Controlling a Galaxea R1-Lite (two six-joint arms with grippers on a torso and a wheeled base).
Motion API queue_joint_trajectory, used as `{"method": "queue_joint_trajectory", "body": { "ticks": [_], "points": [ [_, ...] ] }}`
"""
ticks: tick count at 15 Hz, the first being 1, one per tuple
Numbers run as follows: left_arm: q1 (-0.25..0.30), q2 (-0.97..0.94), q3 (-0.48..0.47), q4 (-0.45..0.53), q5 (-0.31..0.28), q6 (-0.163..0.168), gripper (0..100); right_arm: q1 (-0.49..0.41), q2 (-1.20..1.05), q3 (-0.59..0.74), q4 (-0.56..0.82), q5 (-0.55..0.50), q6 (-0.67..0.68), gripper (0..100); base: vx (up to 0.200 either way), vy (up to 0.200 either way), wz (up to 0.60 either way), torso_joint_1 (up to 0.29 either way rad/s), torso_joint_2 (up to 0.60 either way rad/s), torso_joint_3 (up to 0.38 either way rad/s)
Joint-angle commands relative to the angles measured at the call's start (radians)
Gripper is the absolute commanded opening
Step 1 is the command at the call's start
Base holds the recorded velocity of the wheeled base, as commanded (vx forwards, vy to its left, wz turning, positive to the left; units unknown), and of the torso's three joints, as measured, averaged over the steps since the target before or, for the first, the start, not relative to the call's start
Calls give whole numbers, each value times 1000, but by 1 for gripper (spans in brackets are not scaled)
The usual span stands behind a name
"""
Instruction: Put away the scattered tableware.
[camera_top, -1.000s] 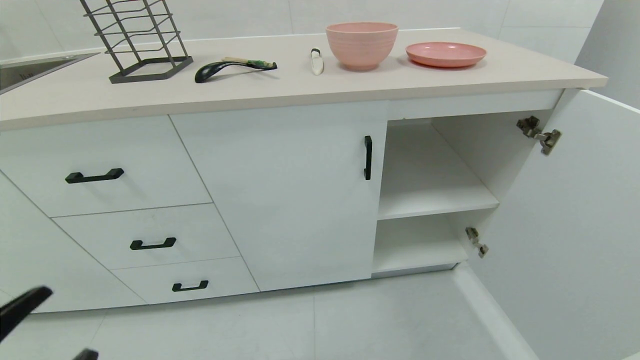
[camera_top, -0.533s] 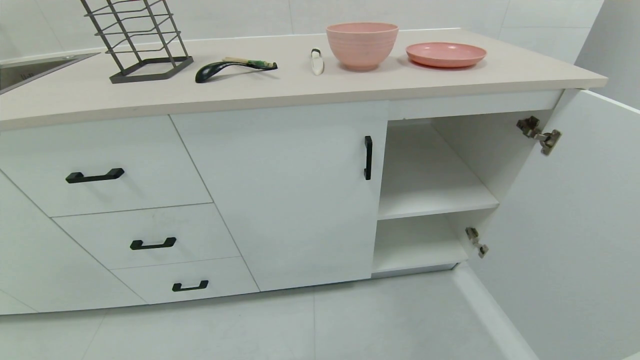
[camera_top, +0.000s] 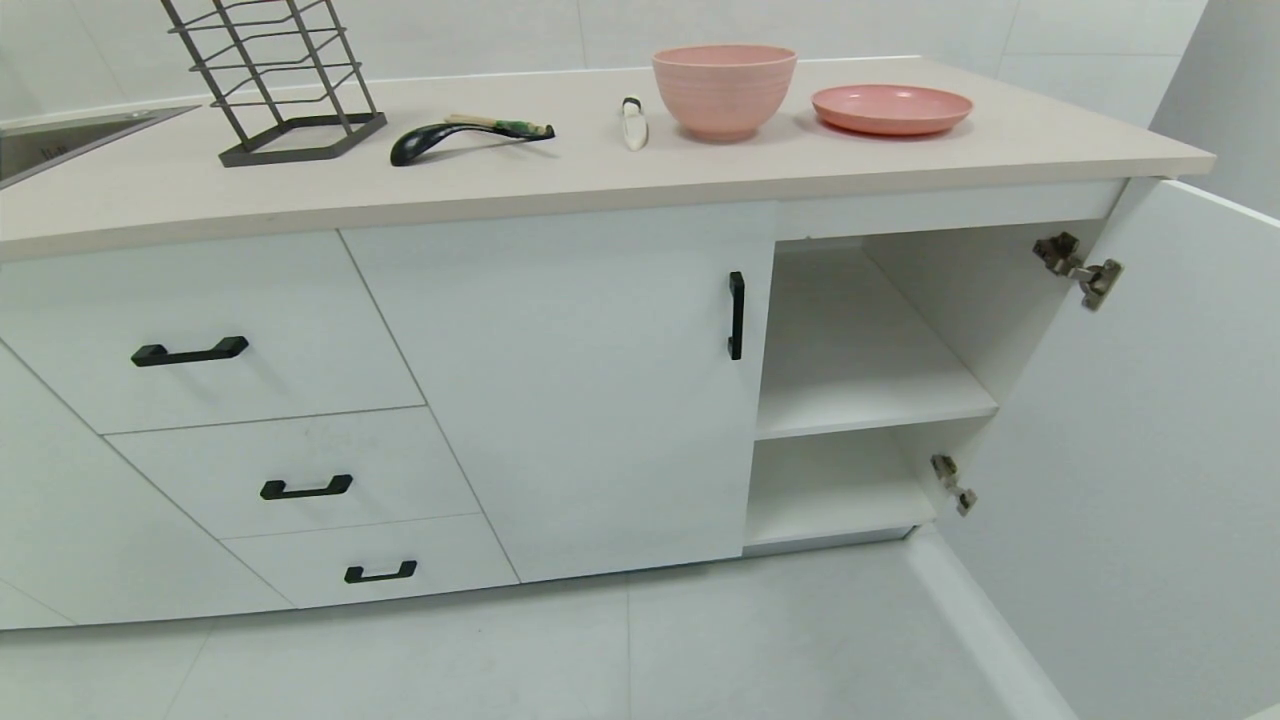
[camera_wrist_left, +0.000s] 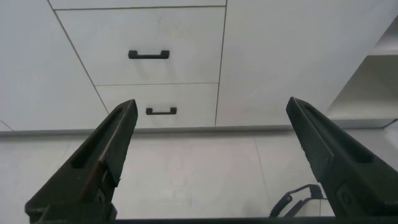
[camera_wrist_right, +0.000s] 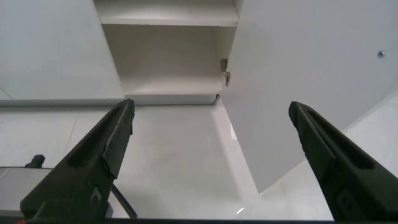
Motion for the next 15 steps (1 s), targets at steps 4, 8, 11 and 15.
{"method": "queue_joint_trajectory", "body": {
  "ticks": [4, 8, 11, 15],
  "points": [
    [2, -1, 0, 0, -1, -8, 100, 0, 3, 0, 4, 2, 32, 100, 0, 0, 0, 0, 0, 0],
    [2, -1, 0, 3, -1, -11, 100, 5, 3, 0, 4, 2, 32, 100, 0, -100, 0, 0, 1, 0],
    [2, -1, 0, 3, -1, -14, 100, 5, 2, 0, 4, 2, 32, 100, 0, -200, 0, 2, 2, 1],
    [2, -1, 0, 2, 1, -20, 100, 5, 2, 0, 4, 2, 32, 100, 150, -50, 0, 4, -2, -2]
  ]
}}
